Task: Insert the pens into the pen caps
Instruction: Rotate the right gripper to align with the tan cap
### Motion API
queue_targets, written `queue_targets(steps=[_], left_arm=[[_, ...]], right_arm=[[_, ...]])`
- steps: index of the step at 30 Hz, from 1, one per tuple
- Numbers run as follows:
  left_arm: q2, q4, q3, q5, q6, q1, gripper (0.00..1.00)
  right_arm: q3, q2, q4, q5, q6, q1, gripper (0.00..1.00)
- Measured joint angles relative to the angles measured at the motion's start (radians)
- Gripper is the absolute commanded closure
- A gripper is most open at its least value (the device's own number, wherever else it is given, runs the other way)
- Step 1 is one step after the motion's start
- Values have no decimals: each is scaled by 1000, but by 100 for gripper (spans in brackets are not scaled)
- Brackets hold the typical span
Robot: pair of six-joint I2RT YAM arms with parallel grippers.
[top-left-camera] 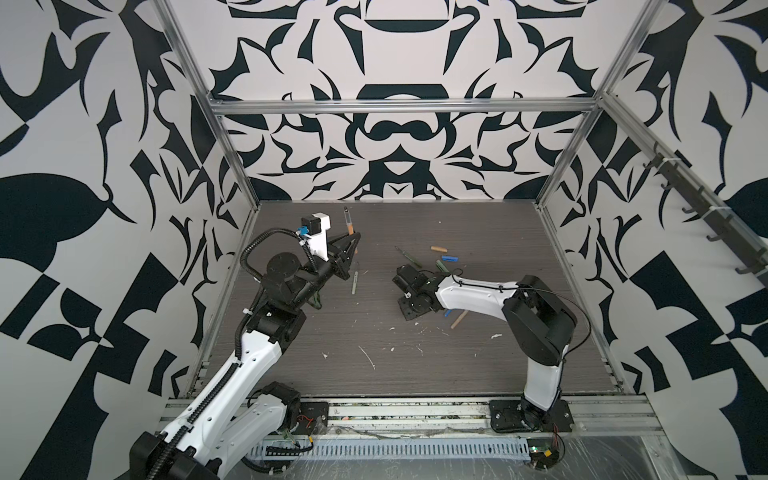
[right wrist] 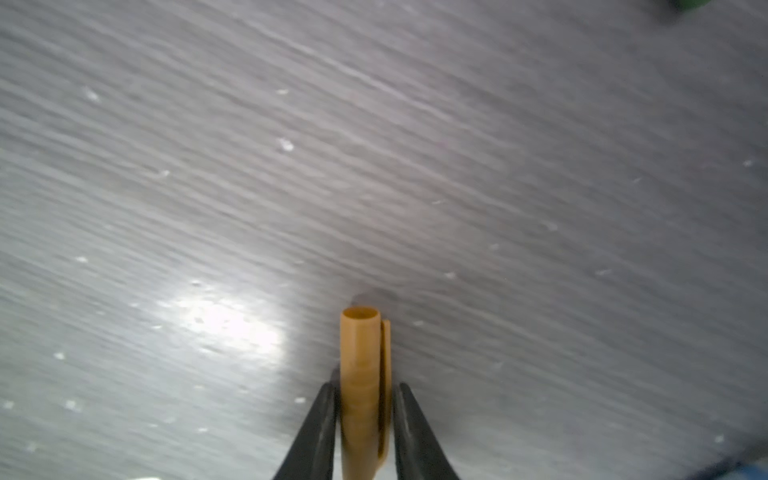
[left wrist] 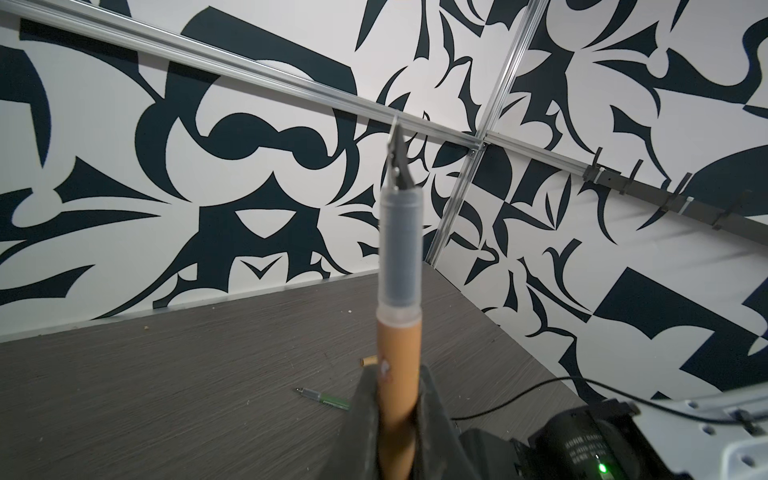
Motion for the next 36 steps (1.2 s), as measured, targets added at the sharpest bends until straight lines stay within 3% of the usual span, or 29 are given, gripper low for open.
queue_targets(steps=[4, 7, 20, 36], left_arm=[[0, 0, 0, 8, -7, 0, 86], [1, 0, 0, 11, -10, 0, 86], [15, 0, 0, 28, -17, 0, 86], [15, -1, 0, 32, -17, 0, 86]], right_arm=[[-2, -6, -15, -51, -50, -34, 55], [-3, -19, -42, -72, -79, -34, 53], [-3, -18, -95, -83, -103, -36, 57], [26, 0, -125, -52, -97, -113, 58]])
